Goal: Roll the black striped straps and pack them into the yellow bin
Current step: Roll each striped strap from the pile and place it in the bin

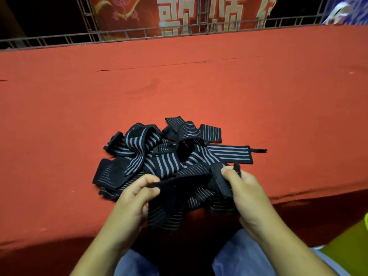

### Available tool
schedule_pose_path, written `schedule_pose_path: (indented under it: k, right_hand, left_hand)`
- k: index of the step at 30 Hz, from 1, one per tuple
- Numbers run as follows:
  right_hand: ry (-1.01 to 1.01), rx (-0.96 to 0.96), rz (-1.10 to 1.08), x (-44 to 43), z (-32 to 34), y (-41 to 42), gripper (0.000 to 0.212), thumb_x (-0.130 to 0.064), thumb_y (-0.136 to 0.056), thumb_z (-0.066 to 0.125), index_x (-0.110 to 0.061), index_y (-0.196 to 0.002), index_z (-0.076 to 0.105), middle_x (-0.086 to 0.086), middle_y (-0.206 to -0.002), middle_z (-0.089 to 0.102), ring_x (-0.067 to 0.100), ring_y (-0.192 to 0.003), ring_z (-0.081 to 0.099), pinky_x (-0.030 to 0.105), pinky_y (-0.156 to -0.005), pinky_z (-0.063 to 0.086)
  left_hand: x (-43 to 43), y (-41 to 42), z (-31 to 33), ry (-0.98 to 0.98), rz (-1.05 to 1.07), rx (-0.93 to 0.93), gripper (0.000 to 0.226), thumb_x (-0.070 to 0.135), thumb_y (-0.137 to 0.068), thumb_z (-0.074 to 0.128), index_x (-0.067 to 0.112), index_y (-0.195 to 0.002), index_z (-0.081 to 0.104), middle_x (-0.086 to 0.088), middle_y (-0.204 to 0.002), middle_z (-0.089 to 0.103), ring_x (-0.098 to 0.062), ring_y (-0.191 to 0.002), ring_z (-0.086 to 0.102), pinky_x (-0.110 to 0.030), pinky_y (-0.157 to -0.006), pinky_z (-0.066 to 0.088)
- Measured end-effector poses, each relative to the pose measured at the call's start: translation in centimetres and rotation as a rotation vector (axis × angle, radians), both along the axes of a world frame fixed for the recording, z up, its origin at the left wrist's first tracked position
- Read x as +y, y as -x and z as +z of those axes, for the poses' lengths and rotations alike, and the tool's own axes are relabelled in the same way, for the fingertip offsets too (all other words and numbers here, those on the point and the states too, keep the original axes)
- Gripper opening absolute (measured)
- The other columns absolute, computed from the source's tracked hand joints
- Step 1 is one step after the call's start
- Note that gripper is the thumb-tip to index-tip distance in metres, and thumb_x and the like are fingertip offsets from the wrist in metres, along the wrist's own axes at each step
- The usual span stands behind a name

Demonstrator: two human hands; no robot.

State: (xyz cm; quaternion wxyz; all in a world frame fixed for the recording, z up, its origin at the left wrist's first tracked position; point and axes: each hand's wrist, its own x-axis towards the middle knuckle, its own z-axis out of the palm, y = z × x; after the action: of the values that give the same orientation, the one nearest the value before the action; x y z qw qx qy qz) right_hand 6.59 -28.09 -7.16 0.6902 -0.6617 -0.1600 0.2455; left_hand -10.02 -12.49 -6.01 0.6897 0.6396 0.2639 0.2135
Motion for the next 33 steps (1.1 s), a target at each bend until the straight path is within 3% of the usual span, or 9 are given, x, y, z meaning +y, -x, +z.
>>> schedule_pose_path:
  k: [3,6,10,14,17,20,25,29,33]
  right_hand:
    - [-0.068,0.118,0.026,-0.6,0.5,-0.8,0.034,-0.03,-0.093,0.06,0.001,-0.102,0.072,0.017,-0.097,0.078,0.031,-0.087,0.071,0.044,-0.083,0.052]
    - [-0.077,0.16,0.087,-1.0,0.9,-1.0,0.028,-0.014,-0.101,0.051,0.006,-0.105,0.071,0.018,-0.097,0.075,0.029,-0.088,0.069,0.04,-0.08,0.05]
    - [-0.149,0.19,-0.072,-1.5,1.3,-1.8,0.025,-0.016,-0.102,0.052,-0.008,-0.096,0.075,0.011,-0.084,0.076,0.022,-0.07,0.071,0.032,-0.059,0.055]
    - [-0.138,0.148,-0.063,-1.9,1.5,-1.9,0.03,-0.017,-0.104,0.05,-0.011,-0.092,0.076,0.011,-0.088,0.078,0.022,-0.076,0.073,0.035,-0.069,0.053]
    - [-0.189,0.221,-0.058,-1.5,1.6,-1.4,0.027,-0.017,-0.104,0.05,-0.006,-0.107,0.074,0.011,-0.092,0.077,0.023,-0.082,0.071,0.037,-0.075,0.052]
    - [-0.237,0.287,0.0,-1.4,1.7,-1.1,0.025,-0.015,-0.102,0.05,-0.006,-0.112,0.071,0.008,-0.093,0.073,0.02,-0.082,0.068,0.034,-0.073,0.052]
    - [-0.167,0.279,0.24,-1.3,3.6,0.6,0.015,-0.014,-0.092,0.059,-0.013,-0.093,0.074,0.007,-0.077,0.069,0.014,-0.063,0.065,0.026,-0.056,0.052]
    - [-0.046,0.094,0.422,-1.0,4.7,1.8,0.015,-0.032,-0.083,0.063,-0.029,-0.07,0.072,-0.004,-0.069,0.063,0.01,-0.064,0.06,0.022,-0.057,0.049]
    - [-0.101,0.102,0.381,-0.9,3.9,1.7,0.017,-0.038,-0.087,0.08,-0.022,-0.09,0.077,0.004,-0.089,0.074,0.016,-0.083,0.069,0.027,-0.072,0.057]
  left_hand:
    - [0.9,0.6,0.5,-0.285,-0.062,0.037,0.026,0.031,-0.074,0.071,0.01,-0.075,0.054,0.007,-0.088,0.066,-0.006,-0.078,0.062,-0.019,-0.072,0.043]
    - [1.5,0.8,0.8,-0.492,-0.051,0.08,0.024,0.02,-0.076,0.066,0.008,-0.068,0.048,0.016,-0.122,0.072,0.004,-0.116,0.061,-0.012,-0.093,0.041]
    - [2.0,1.4,0.6,-0.528,0.016,0.068,0.033,-0.006,-0.086,0.065,0.008,-0.068,0.041,0.008,-0.107,0.079,-0.003,-0.1,0.069,-0.013,-0.084,0.048]
    - [2.7,1.9,0.1,-0.518,0.031,0.073,0.032,0.008,-0.08,0.067,0.019,-0.066,0.04,-0.003,-0.093,0.078,-0.011,-0.085,0.068,-0.026,-0.075,0.049]
    - [2.6,1.8,-0.1,-0.536,-0.063,0.101,0.032,-0.011,-0.077,0.061,0.015,-0.074,0.043,-0.001,-0.1,0.079,-0.016,-0.099,0.071,-0.036,-0.087,0.052]
    - [1.7,1.7,0.7,-0.495,-0.328,0.111,0.019,0.02,-0.074,0.066,0.026,-0.09,0.06,0.004,-0.123,0.072,-0.011,-0.12,0.064,-0.034,-0.101,0.049]
    - [-1.1,-0.6,2.6,-0.452,-0.336,-0.026,0.054,0.047,-0.088,0.063,0.03,-0.138,0.054,0.011,-0.139,0.064,-0.009,-0.134,0.056,-0.028,-0.11,0.043]
    - [-3.0,-2.5,3.5,-0.589,-0.298,-0.023,0.039,0.038,-0.088,0.075,0.031,-0.126,0.065,0.016,-0.122,0.071,-0.004,-0.115,0.066,-0.016,-0.098,0.047]
    - [-2.8,-2.5,3.2,-0.621,-0.144,-0.059,0.019,0.022,-0.087,0.081,0.031,-0.102,0.073,0.014,-0.099,0.076,-0.003,-0.092,0.071,-0.016,-0.083,0.051]
